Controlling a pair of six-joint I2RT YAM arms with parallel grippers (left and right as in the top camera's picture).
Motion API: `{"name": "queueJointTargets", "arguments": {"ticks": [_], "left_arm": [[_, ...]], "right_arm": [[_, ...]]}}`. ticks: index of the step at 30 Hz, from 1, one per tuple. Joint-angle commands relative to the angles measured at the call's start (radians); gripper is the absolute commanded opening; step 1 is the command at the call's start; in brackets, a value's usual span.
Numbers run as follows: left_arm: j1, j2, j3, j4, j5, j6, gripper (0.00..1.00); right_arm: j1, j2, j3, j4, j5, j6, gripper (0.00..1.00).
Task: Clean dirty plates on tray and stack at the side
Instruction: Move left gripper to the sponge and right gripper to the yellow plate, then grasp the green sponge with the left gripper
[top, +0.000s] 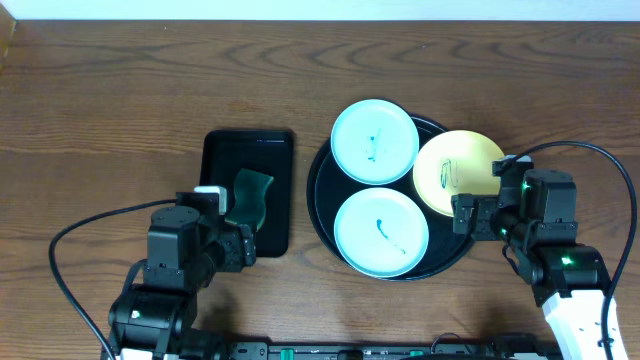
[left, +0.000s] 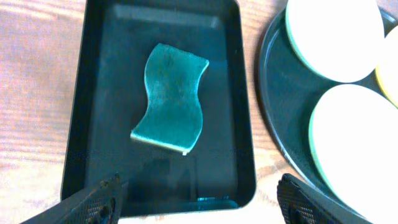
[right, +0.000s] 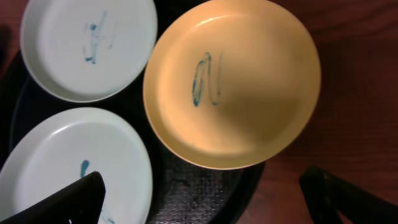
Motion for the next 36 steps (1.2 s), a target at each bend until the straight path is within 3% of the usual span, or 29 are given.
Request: {"name": "queueJointTargets", "arguments": {"ticks": [1,4,7,11,21,30,36], "left_arm": [[0.005,0.003,0.024,0.037,0.013,-0.01,0.8],[0.005,0.004,0.024,0.071,0.013,-0.018,0.8],[0.005,0.01,0.027,0.093,0.013,-0.108,0.8],[0.005,0.051,0.055,0.079,0.012,-0.107,0.79],[0.005,0.402,0.265,-0.063,-0.018,-0.107,0.78],[0.003,0.61,0.274,-0.015,-0.131,-0.095,0.77],[0.003,0.7,0.274,0.131,-0.143,-0.034,0.67]], "right_arm": [[-0.022,0.0,0.023,0.001,-0.047,0.013,0.99],[-0.022,0.0,0.023,0.001,-0.064,0.013,0.99],[-0.02,0.0,0.023,0.002,-0.074,0.013,0.99],[-0.02,0.0,0.023,-0.009,-0.092,0.013,0.99],[-0.019,0.024,0.023,-0.118,-0.111,0.032,0.87],[0.075,0.119,0.023,-0.128,-0.085,0.035,0.82],[0.101,0.14,0.023,-0.114,-0.073,0.035,0.81]]}}
